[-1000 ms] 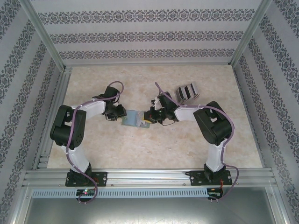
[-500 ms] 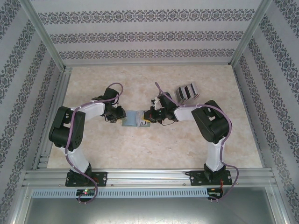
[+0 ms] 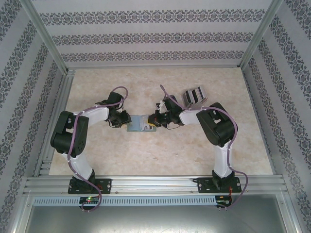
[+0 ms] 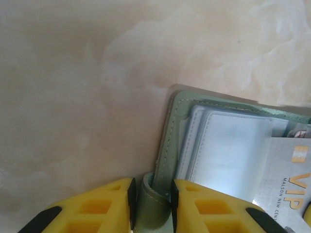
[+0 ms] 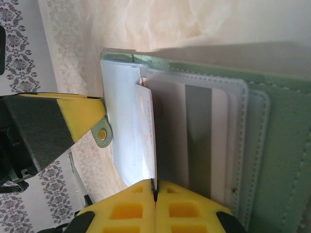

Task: Put the credit cards into the card holder
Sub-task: Insert the credit card into the card slot.

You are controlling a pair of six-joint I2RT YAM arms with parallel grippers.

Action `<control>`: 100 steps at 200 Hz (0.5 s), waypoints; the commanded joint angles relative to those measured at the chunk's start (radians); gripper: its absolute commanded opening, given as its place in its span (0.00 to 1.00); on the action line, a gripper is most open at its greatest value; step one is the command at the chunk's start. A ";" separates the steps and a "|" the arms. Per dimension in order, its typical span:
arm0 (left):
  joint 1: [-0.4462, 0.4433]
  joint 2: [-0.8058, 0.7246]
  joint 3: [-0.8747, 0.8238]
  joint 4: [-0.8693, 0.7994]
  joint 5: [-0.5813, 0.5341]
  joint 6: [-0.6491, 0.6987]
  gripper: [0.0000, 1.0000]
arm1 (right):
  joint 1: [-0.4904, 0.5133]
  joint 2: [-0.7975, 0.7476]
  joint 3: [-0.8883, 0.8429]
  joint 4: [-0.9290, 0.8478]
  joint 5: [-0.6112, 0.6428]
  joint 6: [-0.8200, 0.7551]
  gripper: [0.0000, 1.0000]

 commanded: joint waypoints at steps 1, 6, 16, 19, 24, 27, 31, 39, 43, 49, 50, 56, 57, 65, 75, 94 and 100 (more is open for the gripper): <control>0.009 -0.026 -0.019 0.014 0.015 -0.013 0.28 | 0.008 0.023 0.013 0.000 0.012 0.003 0.07; 0.009 -0.026 -0.018 0.014 0.014 -0.013 0.28 | 0.009 0.023 0.013 0.000 0.016 0.002 0.07; 0.009 -0.026 -0.020 0.018 0.016 -0.015 0.28 | 0.009 0.025 0.015 0.002 0.023 0.000 0.07; 0.009 -0.026 -0.019 0.018 0.018 -0.016 0.28 | 0.010 0.026 0.017 0.002 0.025 0.000 0.07; 0.009 -0.026 -0.021 0.018 0.017 -0.015 0.28 | 0.010 0.027 0.019 0.002 0.028 -0.002 0.07; 0.009 -0.026 -0.020 0.018 0.017 -0.015 0.28 | 0.011 0.027 0.019 0.002 0.030 -0.001 0.07; 0.009 -0.027 -0.021 0.018 0.018 -0.016 0.28 | 0.011 0.029 0.022 0.002 0.030 -0.003 0.07; 0.009 -0.026 -0.018 0.018 0.017 -0.016 0.28 | 0.013 0.029 0.023 0.002 0.034 -0.004 0.07; 0.009 -0.026 -0.019 0.019 0.018 -0.016 0.28 | 0.015 0.029 0.024 0.000 0.037 -0.006 0.07; 0.009 -0.027 -0.019 0.020 0.021 -0.016 0.28 | 0.016 0.028 0.022 0.000 0.043 -0.007 0.07; 0.009 -0.027 -0.019 0.020 0.021 -0.016 0.28 | 0.017 0.028 0.023 0.000 0.045 -0.008 0.07; 0.009 -0.028 -0.020 0.021 0.023 -0.018 0.27 | 0.019 0.025 0.023 -0.002 0.052 -0.012 0.07; 0.009 -0.029 -0.021 0.021 0.023 -0.018 0.27 | 0.018 0.024 0.022 -0.002 0.053 -0.012 0.07; 0.009 -0.031 -0.023 0.024 0.024 -0.019 0.27 | 0.021 0.022 0.021 -0.001 0.059 -0.012 0.07; 0.009 -0.032 -0.024 0.024 0.024 -0.021 0.27 | 0.024 0.018 0.016 0.003 0.071 -0.013 0.07; 0.009 -0.034 -0.030 0.031 0.026 -0.024 0.26 | 0.035 0.014 0.025 0.003 0.090 -0.014 0.07; 0.010 -0.033 -0.032 0.033 0.029 -0.025 0.26 | 0.039 0.015 0.028 0.002 0.093 -0.015 0.07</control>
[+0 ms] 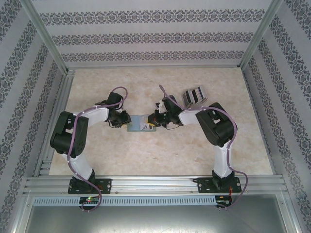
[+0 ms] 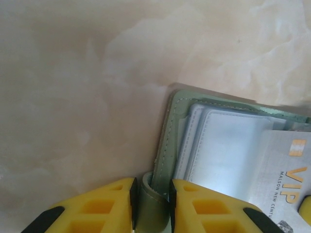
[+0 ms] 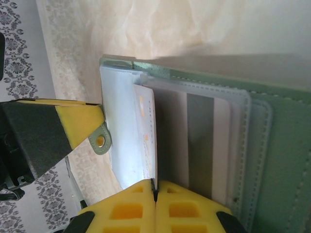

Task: Put the credit cards into the card holder
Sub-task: Insert the credit card into the card slot.

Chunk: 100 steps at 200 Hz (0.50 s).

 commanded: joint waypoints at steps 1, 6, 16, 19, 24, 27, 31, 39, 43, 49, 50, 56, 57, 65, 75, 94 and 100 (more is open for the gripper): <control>0.010 -0.023 -0.019 0.023 0.027 -0.013 0.26 | 0.026 0.011 0.025 -0.010 0.060 -0.014 0.07; 0.009 -0.023 -0.020 0.024 0.029 -0.014 0.26 | 0.030 0.012 0.029 -0.010 0.063 -0.012 0.07; 0.009 -0.025 -0.023 0.028 0.030 -0.015 0.25 | 0.036 0.016 0.036 -0.008 0.065 -0.013 0.07; 0.009 -0.025 -0.024 0.029 0.030 -0.017 0.25 | 0.038 0.016 0.037 -0.009 0.067 -0.013 0.07; 0.009 -0.025 -0.026 0.031 0.031 -0.018 0.25 | 0.041 0.017 0.039 -0.009 0.071 -0.012 0.07; 0.009 -0.026 -0.026 0.032 0.032 -0.018 0.25 | 0.042 0.017 0.039 -0.009 0.074 -0.013 0.07; 0.009 -0.027 -0.028 0.034 0.031 -0.018 0.25 | 0.045 0.018 0.039 -0.010 0.077 -0.014 0.07; 0.009 -0.028 -0.031 0.036 0.031 -0.021 0.25 | 0.050 0.021 0.043 -0.012 0.080 -0.015 0.07; 0.009 -0.029 -0.031 0.037 0.031 -0.022 0.25 | 0.050 0.023 0.045 -0.014 0.080 -0.016 0.07; 0.009 -0.030 -0.032 0.037 0.031 -0.022 0.25 | 0.053 0.025 0.048 -0.015 0.081 -0.017 0.07; 0.008 -0.030 -0.033 0.037 0.031 -0.022 0.24 | 0.054 0.027 0.048 -0.016 0.081 -0.017 0.07; 0.009 -0.029 -0.033 0.039 0.032 -0.023 0.24 | 0.055 0.029 0.051 -0.016 0.080 -0.017 0.07; 0.009 -0.029 -0.033 0.039 0.032 -0.023 0.24 | 0.056 0.029 0.051 -0.016 0.081 -0.018 0.08; 0.008 -0.030 -0.032 0.039 0.033 -0.023 0.24 | 0.058 0.031 0.051 -0.018 0.083 -0.019 0.08; 0.009 -0.029 -0.033 0.039 0.033 -0.021 0.24 | 0.062 0.034 0.054 -0.022 0.085 -0.019 0.08; 0.010 -0.028 -0.032 0.041 0.035 -0.024 0.24 | 0.070 0.037 0.057 -0.027 0.092 -0.021 0.08; 0.009 -0.028 -0.033 0.042 0.036 -0.024 0.24 | 0.073 0.037 0.058 -0.028 0.092 -0.022 0.08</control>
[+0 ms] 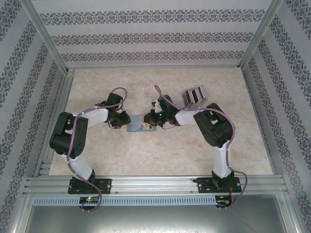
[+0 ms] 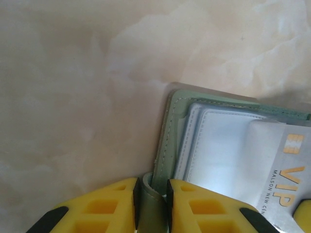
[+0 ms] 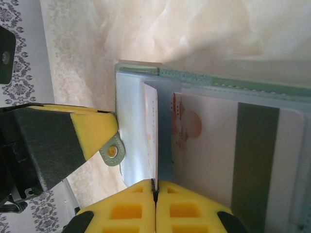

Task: Put the credit cards into the card holder
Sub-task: Insert the credit card into the card slot.

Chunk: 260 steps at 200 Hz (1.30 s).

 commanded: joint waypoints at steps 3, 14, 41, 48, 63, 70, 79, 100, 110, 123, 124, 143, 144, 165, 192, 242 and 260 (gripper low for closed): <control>0.008 -0.019 -0.012 0.020 0.032 -0.017 0.24 | 0.025 0.030 0.016 -0.028 0.034 -0.022 0.09; 0.008 -0.019 -0.013 0.020 0.033 -0.018 0.23 | 0.030 0.033 0.021 -0.032 0.035 -0.023 0.09; 0.008 -0.021 -0.012 0.020 0.032 -0.017 0.23 | 0.042 0.040 0.039 -0.046 0.039 -0.029 0.11; 0.009 -0.022 -0.014 0.021 0.032 -0.019 0.23 | 0.046 0.040 0.043 -0.052 0.040 -0.033 0.11; 0.009 -0.023 -0.017 0.023 0.031 -0.019 0.22 | 0.054 0.038 0.056 -0.076 0.048 -0.050 0.12; 0.008 -0.022 -0.018 0.024 0.031 -0.019 0.22 | 0.057 0.034 0.063 -0.091 0.054 -0.060 0.13; 0.008 -0.021 -0.017 0.024 0.029 -0.018 0.22 | 0.059 0.028 0.064 -0.106 0.061 -0.069 0.13; 0.008 -0.022 -0.017 0.024 0.030 -0.018 0.22 | 0.058 -0.001 0.068 -0.151 0.085 -0.102 0.20; 0.008 -0.022 -0.015 0.022 0.027 -0.017 0.22 | 0.056 -0.019 0.073 -0.186 0.102 -0.129 0.21; 0.008 -0.020 -0.013 0.018 0.025 -0.014 0.22 | 0.055 -0.041 0.082 -0.236 0.123 -0.168 0.26; 0.008 -0.020 -0.013 0.018 0.025 -0.013 0.22 | 0.054 -0.044 0.082 -0.239 0.125 -0.171 0.26; 0.008 -0.019 -0.012 0.013 0.023 -0.010 0.22 | 0.051 -0.080 0.089 -0.296 0.159 -0.214 0.31; 0.008 -0.019 -0.010 0.013 0.023 -0.010 0.22 | 0.050 -0.082 0.090 -0.299 0.160 -0.216 0.31; 0.008 -0.019 -0.008 0.010 0.019 -0.007 0.21 | 0.042 -0.114 0.108 -0.362 0.183 -0.258 0.35; 0.010 -0.016 -0.005 0.013 0.023 -0.007 0.21 | 0.028 -0.123 0.118 -0.396 0.198 -0.290 0.32; 0.009 -0.017 -0.009 0.013 0.023 -0.009 0.21 | 0.022 -0.051 0.152 -0.413 0.154 -0.309 0.14; 0.010 -0.017 -0.013 0.016 0.022 -0.010 0.21 | 0.026 -0.027 0.167 -0.412 0.137 -0.313 0.13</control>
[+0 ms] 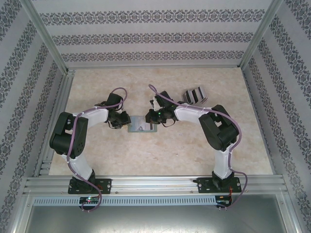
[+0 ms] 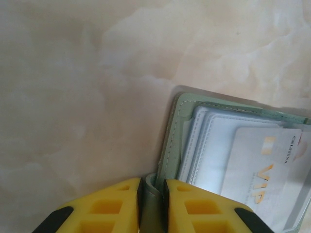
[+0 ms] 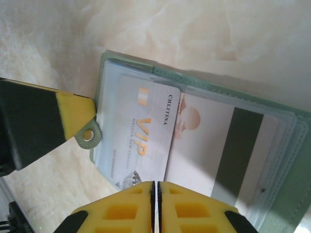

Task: Put the credit cards into the card holder
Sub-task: Insert the credit card into the card slot.

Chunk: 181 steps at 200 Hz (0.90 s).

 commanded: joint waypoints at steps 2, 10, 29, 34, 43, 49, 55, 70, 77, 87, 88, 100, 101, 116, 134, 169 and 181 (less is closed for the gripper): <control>0.009 -0.017 -0.011 0.013 0.008 -0.007 0.21 | 0.004 0.042 0.036 -0.025 -0.030 -0.028 0.13; 0.009 -0.017 -0.012 0.015 0.010 -0.008 0.21 | 0.006 0.047 0.041 -0.028 -0.029 -0.032 0.13; 0.008 -0.016 -0.017 0.016 0.011 -0.008 0.21 | 0.012 0.064 0.054 -0.036 -0.035 -0.035 0.13; 0.008 -0.014 -0.017 0.018 0.011 -0.008 0.21 | 0.014 0.069 0.057 -0.038 -0.036 -0.034 0.13; 0.008 -0.014 -0.018 0.018 0.011 -0.008 0.21 | 0.017 0.078 0.065 -0.042 -0.039 -0.038 0.13; 0.009 -0.013 -0.018 0.018 0.012 -0.007 0.21 | 0.018 0.084 0.071 -0.044 -0.041 -0.038 0.13; 0.008 -0.014 -0.018 0.018 0.012 -0.007 0.21 | 0.021 0.091 0.076 -0.047 -0.043 -0.041 0.13; 0.007 -0.015 -0.020 0.019 0.012 -0.008 0.21 | 0.029 0.105 0.091 -0.056 -0.042 -0.046 0.14; 0.008 -0.016 -0.022 0.022 0.011 -0.010 0.21 | 0.030 0.114 0.100 -0.059 -0.042 -0.047 0.14; 0.009 -0.015 -0.024 0.023 0.014 -0.010 0.20 | 0.032 0.123 0.107 -0.063 -0.044 -0.049 0.14; 0.008 -0.015 -0.024 0.022 0.014 -0.010 0.20 | 0.033 0.124 0.107 -0.063 -0.044 -0.048 0.14; 0.008 -0.016 -0.025 0.023 0.014 -0.009 0.20 | 0.036 0.130 0.112 -0.065 -0.044 -0.049 0.14; 0.008 -0.016 -0.024 0.023 0.015 -0.010 0.20 | 0.037 0.130 0.113 -0.065 -0.044 -0.049 0.14; 0.008 -0.018 -0.026 0.022 0.011 -0.010 0.20 | 0.036 0.134 0.113 -0.067 -0.043 -0.050 0.14; 0.008 -0.019 -0.026 0.019 0.011 -0.010 0.20 | 0.037 0.136 0.112 -0.068 -0.041 -0.051 0.14; 0.009 -0.017 -0.027 0.028 0.014 -0.013 0.20 | 0.040 0.146 0.126 -0.071 -0.043 -0.052 0.14; 0.008 -0.014 -0.027 0.031 0.018 -0.013 0.20 | 0.042 0.152 0.137 -0.074 -0.043 -0.052 0.14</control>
